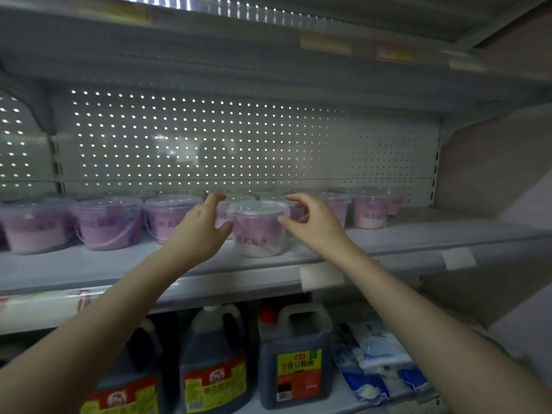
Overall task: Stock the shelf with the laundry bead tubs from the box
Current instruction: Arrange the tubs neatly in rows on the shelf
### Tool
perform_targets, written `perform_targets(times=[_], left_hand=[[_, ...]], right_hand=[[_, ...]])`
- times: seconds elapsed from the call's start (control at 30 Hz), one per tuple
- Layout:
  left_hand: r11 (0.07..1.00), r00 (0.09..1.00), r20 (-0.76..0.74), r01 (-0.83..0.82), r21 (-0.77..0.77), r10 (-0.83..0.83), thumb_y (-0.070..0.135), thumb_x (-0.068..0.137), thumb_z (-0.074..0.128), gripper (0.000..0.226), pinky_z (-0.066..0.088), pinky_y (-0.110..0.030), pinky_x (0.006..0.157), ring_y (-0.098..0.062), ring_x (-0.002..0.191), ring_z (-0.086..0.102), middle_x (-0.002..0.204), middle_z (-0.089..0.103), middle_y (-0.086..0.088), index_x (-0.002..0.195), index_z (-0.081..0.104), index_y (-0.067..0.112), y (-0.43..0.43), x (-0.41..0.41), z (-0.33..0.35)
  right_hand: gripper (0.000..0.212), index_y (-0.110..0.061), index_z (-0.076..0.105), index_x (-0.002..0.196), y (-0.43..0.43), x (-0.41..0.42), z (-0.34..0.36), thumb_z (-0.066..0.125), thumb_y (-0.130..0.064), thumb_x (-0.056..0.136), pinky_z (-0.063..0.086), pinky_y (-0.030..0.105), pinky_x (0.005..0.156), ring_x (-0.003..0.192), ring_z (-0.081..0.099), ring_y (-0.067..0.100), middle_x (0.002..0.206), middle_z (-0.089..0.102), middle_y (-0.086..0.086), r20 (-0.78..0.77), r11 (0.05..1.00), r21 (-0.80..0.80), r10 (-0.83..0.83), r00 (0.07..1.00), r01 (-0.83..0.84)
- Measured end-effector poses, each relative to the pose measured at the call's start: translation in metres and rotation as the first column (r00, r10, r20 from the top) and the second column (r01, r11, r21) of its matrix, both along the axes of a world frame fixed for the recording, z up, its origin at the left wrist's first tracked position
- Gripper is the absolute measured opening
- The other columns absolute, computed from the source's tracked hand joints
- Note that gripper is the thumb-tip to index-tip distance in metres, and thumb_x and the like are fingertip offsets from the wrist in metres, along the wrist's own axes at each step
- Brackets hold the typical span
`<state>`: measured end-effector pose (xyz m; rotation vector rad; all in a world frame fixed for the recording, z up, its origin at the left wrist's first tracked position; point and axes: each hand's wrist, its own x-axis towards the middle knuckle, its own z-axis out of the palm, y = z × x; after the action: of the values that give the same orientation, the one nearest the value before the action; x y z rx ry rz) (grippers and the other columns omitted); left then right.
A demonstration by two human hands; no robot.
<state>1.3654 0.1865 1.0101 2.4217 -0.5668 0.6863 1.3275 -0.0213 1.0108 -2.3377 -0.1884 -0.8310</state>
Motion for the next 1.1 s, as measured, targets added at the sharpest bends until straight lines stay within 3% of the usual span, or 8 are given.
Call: perform_targets(times=[0.17,0.33,0.43,0.57,0.83,0.9,1.0,1.1], left_hand=[[0.983,0.972,-0.150,0.183,-0.001,-0.181,0.026,0.092,0.057,0.067,0.039,-0.036,0.100,-0.029,0.127,0.048,0.142,0.045,-0.016,0.147,0.021,0.019,-0.001,0.010,-0.009],[0.971,0.970,-0.058,0.238,0.015,-0.237,0.006,0.093,0.047,0.061,0.036,-0.022,0.094,-0.021,0.125,0.051,0.135,0.053,-0.013,0.148,0.025,0.019,-0.007,0.010,-0.014],[0.954,0.952,-0.063,0.301,0.019,-0.299,0.004,0.093,0.046,0.062,0.036,-0.024,0.098,-0.021,0.127,0.050,0.136,0.052,-0.013,0.149,0.023,0.018,-0.019,0.006,-0.011],[0.945,0.944,-0.041,0.327,0.011,-0.326,0.005,0.090,0.047,0.064,0.040,-0.036,0.101,-0.026,0.124,0.051,0.128,0.058,-0.016,0.148,0.024,0.021,-0.042,0.007,-0.014],[0.888,0.883,-0.103,0.460,-0.008,-0.458,0.002,0.087,0.049,0.069,0.041,-0.033,0.100,-0.023,0.121,0.052,0.133,0.050,-0.014,0.147,0.025,0.026,-0.100,0.000,-0.012],[0.884,0.879,-0.109,0.468,0.013,-0.464,0.003,0.086,0.051,0.070,0.040,-0.038,0.103,-0.028,0.120,0.051,0.128,0.052,-0.017,0.147,0.024,0.025,-0.114,0.001,-0.013],[0.881,0.877,-0.110,0.473,0.018,-0.468,0.003,0.085,0.052,0.071,0.037,-0.030,0.102,-0.026,0.120,0.053,0.124,0.055,-0.016,0.147,0.024,0.026,-0.136,0.002,-0.012],[0.861,0.852,-0.143,0.509,-0.001,-0.504,0.003,0.087,0.050,0.072,0.039,-0.030,0.099,-0.024,0.125,0.050,0.138,0.049,-0.014,0.148,0.019,0.026,-0.158,0.001,-0.013]], right_hand=[[0.071,-0.030,0.042,0.134,0.024,0.001,-0.006,0.070,-0.054,0.074,0.041,0.037,0.102,0.124,0.044,0.015,0.138,0.045,-0.006,-0.062,1.000,0.007,0.009,0.998,-0.009],[0.075,-0.028,0.041,0.135,0.029,0.002,-0.012,0.075,-0.049,0.071,0.029,0.026,0.101,0.132,0.034,0.011,0.142,0.037,-0.008,-0.013,0.999,0.010,-0.046,0.999,0.046],[0.070,-0.025,0.043,0.133,0.019,0.000,-0.010,0.075,-0.045,0.073,0.025,0.020,0.095,0.131,0.034,0.010,0.140,0.038,-0.009,-0.002,0.996,0.014,-0.083,0.997,0.083],[0.065,-0.025,0.046,0.129,-0.003,-0.008,-0.011,0.074,-0.045,0.074,0.031,0.025,0.100,0.129,0.036,0.010,0.140,0.038,-0.008,-0.009,0.994,0.031,-0.101,0.995,0.101],[0.052,-0.028,0.046,0.111,-0.063,-0.015,-0.017,0.079,-0.036,0.071,0.034,0.024,0.086,0.112,0.044,0.010,0.121,0.047,-0.009,0.037,0.981,0.123,-0.156,0.987,0.150],[0.054,-0.027,0.045,0.111,-0.081,-0.016,-0.019,0.079,-0.036,0.071,0.038,0.026,0.088,0.115,0.045,0.011,0.122,0.048,-0.009,0.036,0.976,0.158,-0.160,0.986,0.153],[0.056,-0.023,0.047,0.115,-0.104,-0.018,-0.020,0.080,-0.035,0.071,0.041,0.030,0.095,0.118,0.046,0.013,0.120,0.046,-0.011,0.045,0.972,0.179,-0.166,0.985,0.155],[0.057,-0.026,0.046,0.115,-0.127,-0.017,-0.021,0.079,-0.037,0.071,0.044,0.033,0.097,0.118,0.046,0.014,0.122,0.044,-0.011,0.030,0.968,0.187,-0.179,0.983,0.170]])
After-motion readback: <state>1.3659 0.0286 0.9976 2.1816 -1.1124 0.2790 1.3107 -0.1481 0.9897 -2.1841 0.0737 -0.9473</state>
